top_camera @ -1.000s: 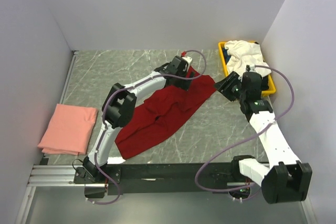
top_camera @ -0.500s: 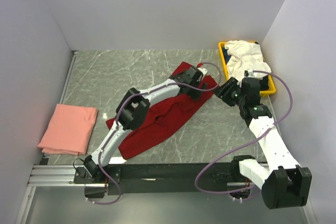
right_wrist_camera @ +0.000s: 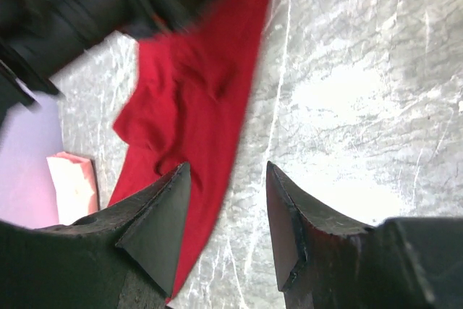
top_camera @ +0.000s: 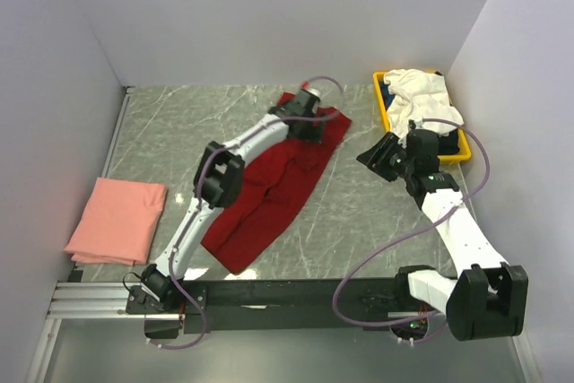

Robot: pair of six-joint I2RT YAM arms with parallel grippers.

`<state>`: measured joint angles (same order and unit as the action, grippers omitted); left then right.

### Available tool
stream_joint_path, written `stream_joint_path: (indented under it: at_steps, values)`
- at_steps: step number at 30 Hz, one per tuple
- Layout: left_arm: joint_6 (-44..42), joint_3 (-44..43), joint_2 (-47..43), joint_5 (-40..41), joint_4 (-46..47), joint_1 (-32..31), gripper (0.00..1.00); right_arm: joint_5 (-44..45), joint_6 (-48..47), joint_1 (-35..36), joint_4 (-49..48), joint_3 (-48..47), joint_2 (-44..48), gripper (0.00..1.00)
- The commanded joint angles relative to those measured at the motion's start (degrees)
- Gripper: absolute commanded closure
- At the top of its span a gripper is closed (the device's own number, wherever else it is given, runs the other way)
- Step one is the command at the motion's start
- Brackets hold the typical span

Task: Fold and stack the t-shirts
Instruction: Fold the tshirt

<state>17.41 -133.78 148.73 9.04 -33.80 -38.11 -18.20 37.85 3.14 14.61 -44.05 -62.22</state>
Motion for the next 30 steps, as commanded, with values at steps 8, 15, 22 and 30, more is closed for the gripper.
stream_joint_path:
  at_steps: [8,15,22,30]
  values:
    - [21.33,-1.22,3.41,-4.28,-4.26,18.15,0.05,-2.19,-3.38,4.23,-1.44,-6.83,-9.40,0.47]
    - [25.22,-1.75,2.62,-8.32,1.80,21.84,0.01,5.09,-7.00,17.40,4.73,-14.13,-20.56,0.47]
    - [21.36,-0.61,-4.40,-13.16,9.63,22.29,0.01,6.77,-5.15,25.94,2.62,-12.73,-23.92,0.48]
    - [23.98,19.31,-25.92,-9.21,12.44,22.29,0.01,5.89,0.12,39.39,-4.23,-6.49,-24.97,0.48]
